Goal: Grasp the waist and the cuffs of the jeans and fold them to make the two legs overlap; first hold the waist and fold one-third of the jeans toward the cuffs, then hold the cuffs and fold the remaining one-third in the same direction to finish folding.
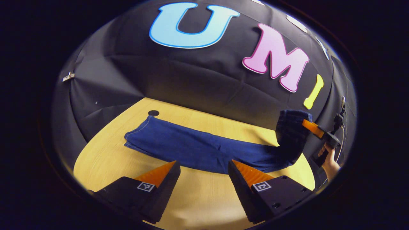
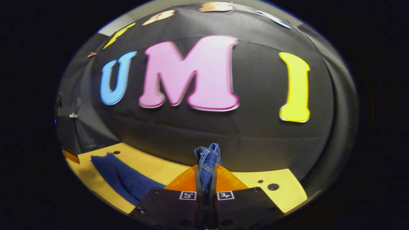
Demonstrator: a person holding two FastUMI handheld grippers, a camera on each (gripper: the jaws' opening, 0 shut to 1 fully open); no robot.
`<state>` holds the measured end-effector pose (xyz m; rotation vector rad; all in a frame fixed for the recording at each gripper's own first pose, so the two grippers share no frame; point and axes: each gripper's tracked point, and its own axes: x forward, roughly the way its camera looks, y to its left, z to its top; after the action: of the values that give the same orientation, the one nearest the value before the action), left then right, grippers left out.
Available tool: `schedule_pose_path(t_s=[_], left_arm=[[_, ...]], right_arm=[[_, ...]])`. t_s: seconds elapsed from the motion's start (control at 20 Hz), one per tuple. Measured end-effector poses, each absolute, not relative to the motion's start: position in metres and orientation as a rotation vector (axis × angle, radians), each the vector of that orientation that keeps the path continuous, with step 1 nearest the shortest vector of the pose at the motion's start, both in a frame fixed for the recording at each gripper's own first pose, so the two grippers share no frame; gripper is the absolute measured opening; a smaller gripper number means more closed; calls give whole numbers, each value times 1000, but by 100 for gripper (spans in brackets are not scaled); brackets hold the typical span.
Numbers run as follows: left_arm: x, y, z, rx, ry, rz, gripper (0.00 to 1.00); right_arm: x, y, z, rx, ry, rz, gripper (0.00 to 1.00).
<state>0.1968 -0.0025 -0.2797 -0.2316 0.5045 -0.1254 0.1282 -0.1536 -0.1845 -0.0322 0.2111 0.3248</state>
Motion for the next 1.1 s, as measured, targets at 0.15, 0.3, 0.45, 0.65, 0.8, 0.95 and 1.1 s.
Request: schedule_pose_path(t_s=[0.15, 0.3, 0.45, 0.65, 0.8, 0.95, 1.1], left_arm=[[202, 22, -292, -279, 476, -67, 95], [212, 49, -304, -350, 448, -6, 97], [226, 78, -316, -351, 432, 61, 96], [258, 131, -321, -281, 412, 160, 96], [287, 176, -334, -230, 429, 248, 96], [303, 191, -353, -243, 473, 293, 96], [316, 201, -373, -244, 519, 295, 96]], right_arm=[[89, -166, -217, -123, 271, 407, 8], [56, -173, -260, -122, 378, 467, 22], [29, -141, -306, -123, 483, 503, 45], [11, -125, -297, -140, 448, 536, 100], [5, -135, -282, -105, 447, 522, 98], [0, -158, -268, -74, 437, 480, 97], [-7, -180, -263, -37, 450, 440, 97]])
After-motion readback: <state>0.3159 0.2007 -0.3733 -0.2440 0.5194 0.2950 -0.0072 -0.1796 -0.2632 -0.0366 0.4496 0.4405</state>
